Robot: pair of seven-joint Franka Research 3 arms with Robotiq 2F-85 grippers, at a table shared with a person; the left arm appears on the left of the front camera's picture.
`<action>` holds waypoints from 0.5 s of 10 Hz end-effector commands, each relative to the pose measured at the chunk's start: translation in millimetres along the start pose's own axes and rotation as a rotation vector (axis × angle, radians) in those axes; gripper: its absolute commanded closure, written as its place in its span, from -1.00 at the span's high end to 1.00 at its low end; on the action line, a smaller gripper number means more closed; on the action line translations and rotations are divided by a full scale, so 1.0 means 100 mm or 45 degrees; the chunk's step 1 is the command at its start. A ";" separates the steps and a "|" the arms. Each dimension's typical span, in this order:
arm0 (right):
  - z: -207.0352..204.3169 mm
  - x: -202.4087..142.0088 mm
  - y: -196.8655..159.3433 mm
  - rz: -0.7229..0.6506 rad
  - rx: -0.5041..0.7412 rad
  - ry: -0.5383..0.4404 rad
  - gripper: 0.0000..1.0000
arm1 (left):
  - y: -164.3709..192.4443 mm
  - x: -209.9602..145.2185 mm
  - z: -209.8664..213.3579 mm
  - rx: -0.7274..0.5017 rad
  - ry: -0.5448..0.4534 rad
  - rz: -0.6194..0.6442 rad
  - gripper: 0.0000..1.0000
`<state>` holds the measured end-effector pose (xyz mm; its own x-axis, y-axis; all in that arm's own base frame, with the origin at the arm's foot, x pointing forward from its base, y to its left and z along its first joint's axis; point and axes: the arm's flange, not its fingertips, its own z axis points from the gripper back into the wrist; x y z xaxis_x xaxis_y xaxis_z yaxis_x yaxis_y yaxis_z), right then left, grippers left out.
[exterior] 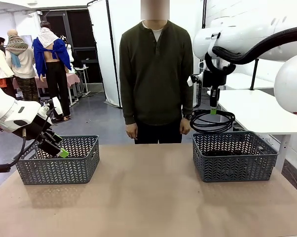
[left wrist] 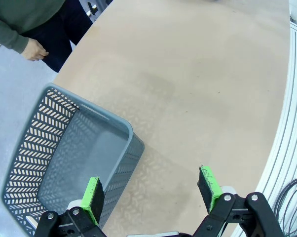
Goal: Organize the cables according to human instructions.
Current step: Pick up a bundle of cables and place it in the basket indicated by the human.
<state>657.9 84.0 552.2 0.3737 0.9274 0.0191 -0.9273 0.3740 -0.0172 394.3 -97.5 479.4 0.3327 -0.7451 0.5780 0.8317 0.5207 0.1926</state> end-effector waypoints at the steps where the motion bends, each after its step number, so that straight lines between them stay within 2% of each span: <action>1: -0.15 -0.16 0.08 0.098 -0.037 -0.053 -1.00 | -0.01 -0.04 -0.01 -0.011 -0.009 0.010 1.00; 3: -0.25 -0.24 0.01 0.176 -0.087 -0.051 -1.00 | -0.01 -0.04 -0.01 -0.011 -0.009 0.010 1.00; 5: -0.37 -0.31 -0.07 0.254 -0.058 -0.040 -1.00 | -0.01 -0.04 -0.01 -0.011 -0.009 0.010 1.00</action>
<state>662.2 60.3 522.2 0.2369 0.9710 0.0315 -0.9690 0.2385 -0.0639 394.3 -97.6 479.4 0.3326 -0.7451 0.5780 0.8317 0.5207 0.1926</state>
